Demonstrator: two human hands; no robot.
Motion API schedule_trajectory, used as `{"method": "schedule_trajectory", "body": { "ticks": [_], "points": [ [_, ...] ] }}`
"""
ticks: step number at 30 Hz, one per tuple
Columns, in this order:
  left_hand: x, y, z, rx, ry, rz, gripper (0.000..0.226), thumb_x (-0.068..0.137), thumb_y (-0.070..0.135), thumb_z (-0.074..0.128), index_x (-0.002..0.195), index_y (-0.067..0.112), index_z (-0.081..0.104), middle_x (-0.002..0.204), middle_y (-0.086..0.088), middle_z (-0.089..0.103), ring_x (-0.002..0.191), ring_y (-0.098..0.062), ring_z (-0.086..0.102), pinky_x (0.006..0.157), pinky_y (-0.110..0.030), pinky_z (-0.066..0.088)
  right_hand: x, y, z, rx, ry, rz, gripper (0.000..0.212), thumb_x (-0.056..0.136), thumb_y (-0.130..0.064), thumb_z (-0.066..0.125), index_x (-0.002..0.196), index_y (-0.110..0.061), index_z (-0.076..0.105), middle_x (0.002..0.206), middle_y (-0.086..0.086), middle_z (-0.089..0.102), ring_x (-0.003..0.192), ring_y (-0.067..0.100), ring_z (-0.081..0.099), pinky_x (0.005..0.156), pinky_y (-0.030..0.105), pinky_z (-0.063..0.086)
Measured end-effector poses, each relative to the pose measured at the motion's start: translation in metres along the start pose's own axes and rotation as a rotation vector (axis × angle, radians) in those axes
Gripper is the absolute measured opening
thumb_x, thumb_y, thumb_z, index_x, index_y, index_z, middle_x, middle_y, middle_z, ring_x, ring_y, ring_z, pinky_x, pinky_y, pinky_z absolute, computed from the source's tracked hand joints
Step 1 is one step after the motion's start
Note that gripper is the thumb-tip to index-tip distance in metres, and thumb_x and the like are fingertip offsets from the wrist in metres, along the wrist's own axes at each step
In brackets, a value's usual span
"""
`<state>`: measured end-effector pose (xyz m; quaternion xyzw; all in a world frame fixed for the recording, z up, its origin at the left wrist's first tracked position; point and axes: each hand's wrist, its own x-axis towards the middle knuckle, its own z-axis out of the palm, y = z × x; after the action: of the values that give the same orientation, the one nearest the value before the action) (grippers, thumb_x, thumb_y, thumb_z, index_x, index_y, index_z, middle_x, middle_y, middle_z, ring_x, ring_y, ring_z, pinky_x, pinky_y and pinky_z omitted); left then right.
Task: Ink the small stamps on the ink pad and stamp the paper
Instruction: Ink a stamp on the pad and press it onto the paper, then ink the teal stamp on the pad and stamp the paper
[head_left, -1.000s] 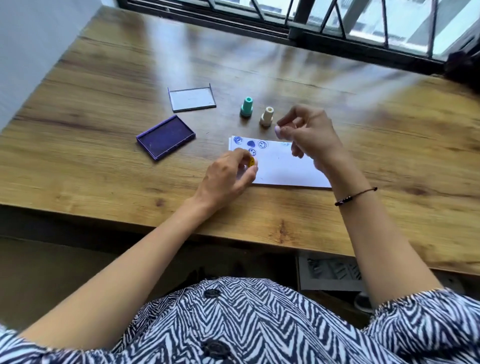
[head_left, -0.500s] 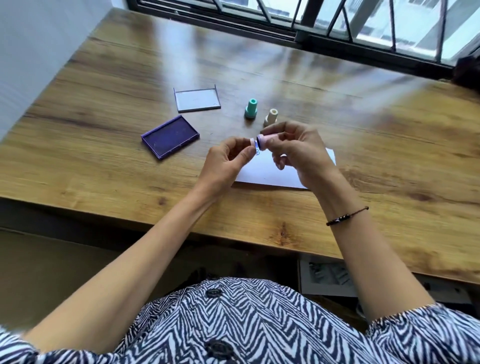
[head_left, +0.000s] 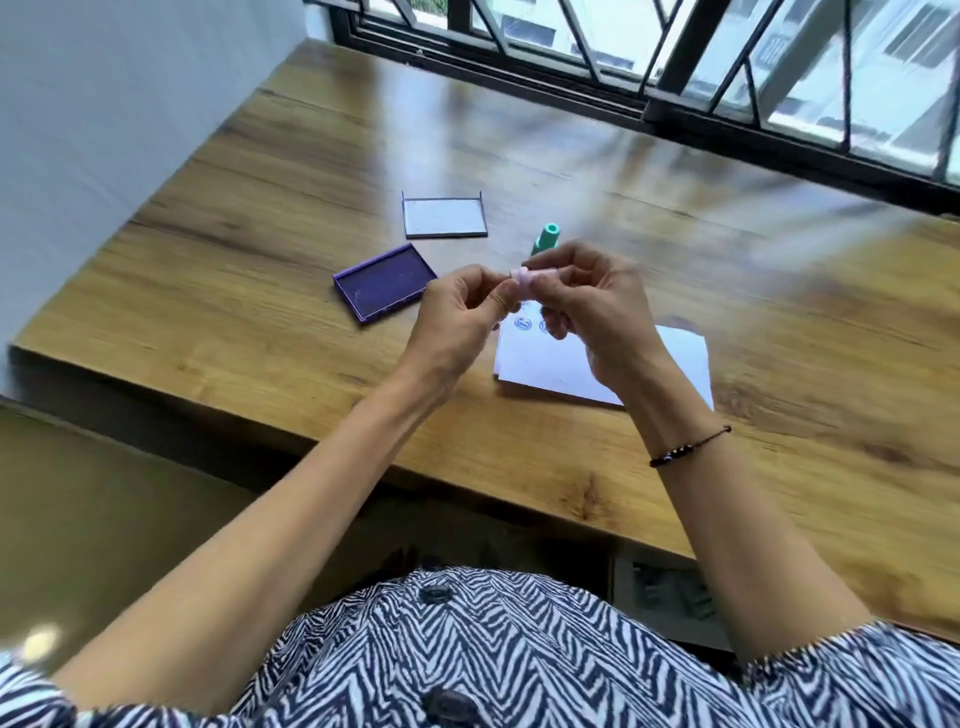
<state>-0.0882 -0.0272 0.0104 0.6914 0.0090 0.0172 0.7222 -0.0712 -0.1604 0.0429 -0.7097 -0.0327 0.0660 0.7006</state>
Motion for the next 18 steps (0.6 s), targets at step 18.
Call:
{"method": "schedule_trajectory", "body": {
  "ticks": [18],
  "points": [
    [-0.027, -0.028, -0.096, 0.128, 0.633, -0.097, 0.029, 0.082, 0.028, 0.057, 0.105, 0.011, 0.064, 0.095, -0.012, 0.068, 0.086, -0.02, 0.06, 0.089, -0.049, 0.051, 0.113, 0.017, 0.158, -1.141, -0.423, -0.487, 0.02, 0.078, -0.01, 0.053, 0.094, -0.009, 0.065, 0.103, 0.018, 0.062, 0.094, 0.036, 0.059, 0.071, 0.036, 0.046]
  ]
}}
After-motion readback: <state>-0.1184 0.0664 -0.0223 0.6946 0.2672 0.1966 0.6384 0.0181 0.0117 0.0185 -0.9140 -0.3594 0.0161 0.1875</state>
